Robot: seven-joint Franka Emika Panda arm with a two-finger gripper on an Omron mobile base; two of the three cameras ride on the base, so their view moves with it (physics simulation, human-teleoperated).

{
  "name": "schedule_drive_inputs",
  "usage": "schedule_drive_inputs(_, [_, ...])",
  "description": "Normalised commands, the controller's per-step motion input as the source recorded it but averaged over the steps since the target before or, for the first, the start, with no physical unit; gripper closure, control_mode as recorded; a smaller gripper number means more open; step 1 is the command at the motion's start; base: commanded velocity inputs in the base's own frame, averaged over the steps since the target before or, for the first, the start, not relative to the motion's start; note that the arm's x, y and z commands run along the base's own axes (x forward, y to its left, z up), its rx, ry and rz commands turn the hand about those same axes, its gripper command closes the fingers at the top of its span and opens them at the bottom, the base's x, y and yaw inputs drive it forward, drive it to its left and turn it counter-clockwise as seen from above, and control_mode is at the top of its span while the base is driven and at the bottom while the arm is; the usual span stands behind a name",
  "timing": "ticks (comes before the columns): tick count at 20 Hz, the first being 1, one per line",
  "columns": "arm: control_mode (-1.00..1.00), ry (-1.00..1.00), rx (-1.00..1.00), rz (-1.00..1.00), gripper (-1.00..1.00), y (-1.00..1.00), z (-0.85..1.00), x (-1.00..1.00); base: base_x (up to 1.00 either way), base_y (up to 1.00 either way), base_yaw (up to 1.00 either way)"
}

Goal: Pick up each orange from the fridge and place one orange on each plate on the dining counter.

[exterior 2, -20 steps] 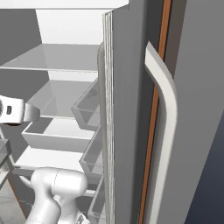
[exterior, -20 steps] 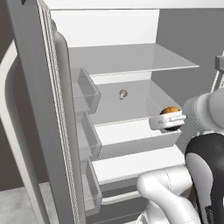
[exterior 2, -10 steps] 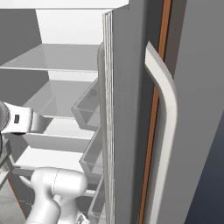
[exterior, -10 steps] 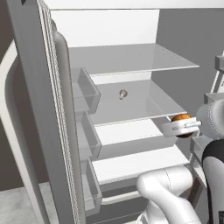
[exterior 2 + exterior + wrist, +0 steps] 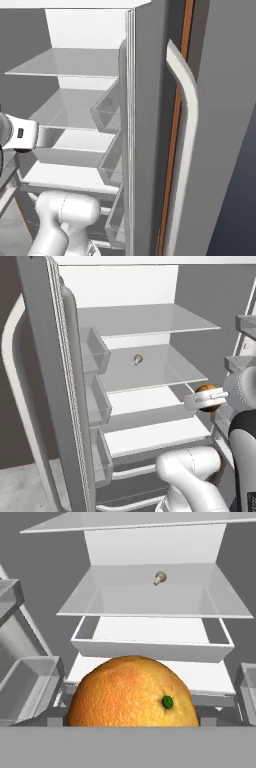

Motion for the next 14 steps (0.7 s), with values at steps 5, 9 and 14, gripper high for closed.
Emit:
schedule_drive_inputs(5, [1.00,0.00,0.00,0.00,1.00,0.00,0.00,0.00,-1.00,0.28,0.02])
schedule_drive_inputs(9, [1.00,0.00,0.00,0.00,1.00,0.00,0.00,0.00,-1.00,0.80,0.32])
schedule_drive_inputs(14, [1.00,0.00,0.00,0.00,1.00,0.00,0.00,0.00,-0.87,0.89,0.53])
